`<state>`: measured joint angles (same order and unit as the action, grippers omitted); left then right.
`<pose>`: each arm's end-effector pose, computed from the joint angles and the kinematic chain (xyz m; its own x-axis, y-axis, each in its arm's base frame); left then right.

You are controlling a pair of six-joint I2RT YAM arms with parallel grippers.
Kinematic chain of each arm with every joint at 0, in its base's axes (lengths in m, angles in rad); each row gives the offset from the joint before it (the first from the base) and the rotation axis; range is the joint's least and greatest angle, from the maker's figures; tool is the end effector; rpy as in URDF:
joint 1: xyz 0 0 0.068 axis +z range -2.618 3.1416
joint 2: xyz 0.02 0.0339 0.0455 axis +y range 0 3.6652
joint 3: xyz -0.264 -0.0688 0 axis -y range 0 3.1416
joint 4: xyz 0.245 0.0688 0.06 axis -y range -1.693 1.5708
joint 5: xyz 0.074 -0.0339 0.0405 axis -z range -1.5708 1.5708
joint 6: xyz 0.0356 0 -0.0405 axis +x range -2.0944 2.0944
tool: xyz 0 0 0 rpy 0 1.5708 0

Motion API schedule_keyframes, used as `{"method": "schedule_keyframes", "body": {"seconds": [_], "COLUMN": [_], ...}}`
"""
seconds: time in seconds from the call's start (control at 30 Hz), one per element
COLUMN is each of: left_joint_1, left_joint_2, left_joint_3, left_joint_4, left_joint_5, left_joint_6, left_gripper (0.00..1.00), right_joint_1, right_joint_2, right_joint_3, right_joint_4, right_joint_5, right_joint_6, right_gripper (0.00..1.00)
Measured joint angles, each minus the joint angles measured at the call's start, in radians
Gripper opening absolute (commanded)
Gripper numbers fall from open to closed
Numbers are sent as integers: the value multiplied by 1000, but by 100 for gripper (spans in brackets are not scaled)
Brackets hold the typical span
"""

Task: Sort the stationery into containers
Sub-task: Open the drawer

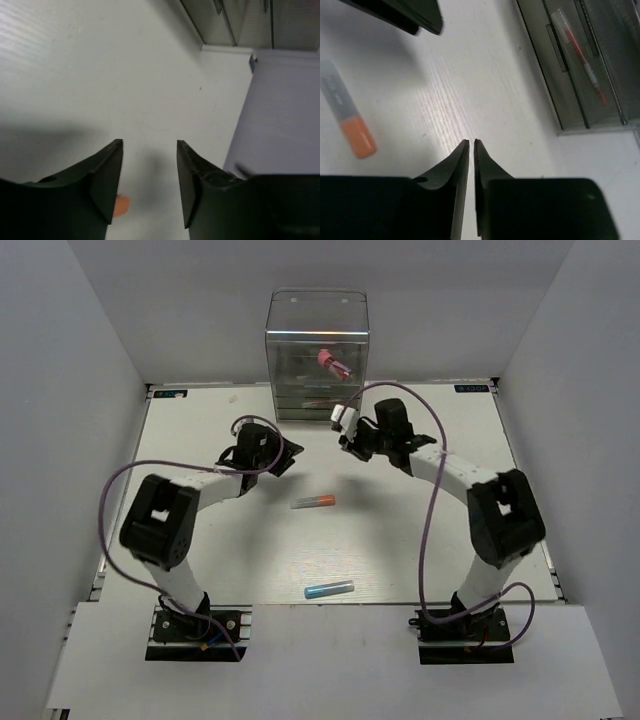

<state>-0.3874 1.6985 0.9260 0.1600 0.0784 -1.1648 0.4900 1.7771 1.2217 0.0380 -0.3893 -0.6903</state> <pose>0.3328 -0.1388 0.1844 -0.6107 -0.7400 -0.2818 -0.3169 0.5545 -0.7695 0.3526 0.2034 0.2408 0.1261 -0.6004 -0.7897 -0.8380 0.3615 -0.4087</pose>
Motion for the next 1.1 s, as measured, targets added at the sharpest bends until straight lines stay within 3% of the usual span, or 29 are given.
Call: {"method": "schedule_keyframes", "body": {"seconds": [0.03,0.13,0.2,0.4,0.8,1.1], "left_joint_1": [0,0,0,0,0,-1], "left_joint_2": [56,208,303,518,659,716], "left_joint_3": [21,62,96,293,504,580], "left_joint_4": [52,216,305,399,423,421], "left_joint_5": [2,7,6,-33,-102,-126], "left_joint_6": [-25,-102,-147,-224,-249,-255], "left_gripper": [52,49,52,60,64,57], "right_joint_1": [-9,-52,-88,-157,-213,-222], "right_joint_2": [-45,-143,-197,-319,-372,-372], "right_joint_3": [-33,-111,-167,-295,-344,-354], "right_joint_4": [2,-1,-7,-31,-39,-42], "right_joint_5": [-10,-24,-28,-26,-27,-33], "right_joint_6": [24,73,102,170,219,222], "right_gripper": [0,0,0,13,13,13]}}
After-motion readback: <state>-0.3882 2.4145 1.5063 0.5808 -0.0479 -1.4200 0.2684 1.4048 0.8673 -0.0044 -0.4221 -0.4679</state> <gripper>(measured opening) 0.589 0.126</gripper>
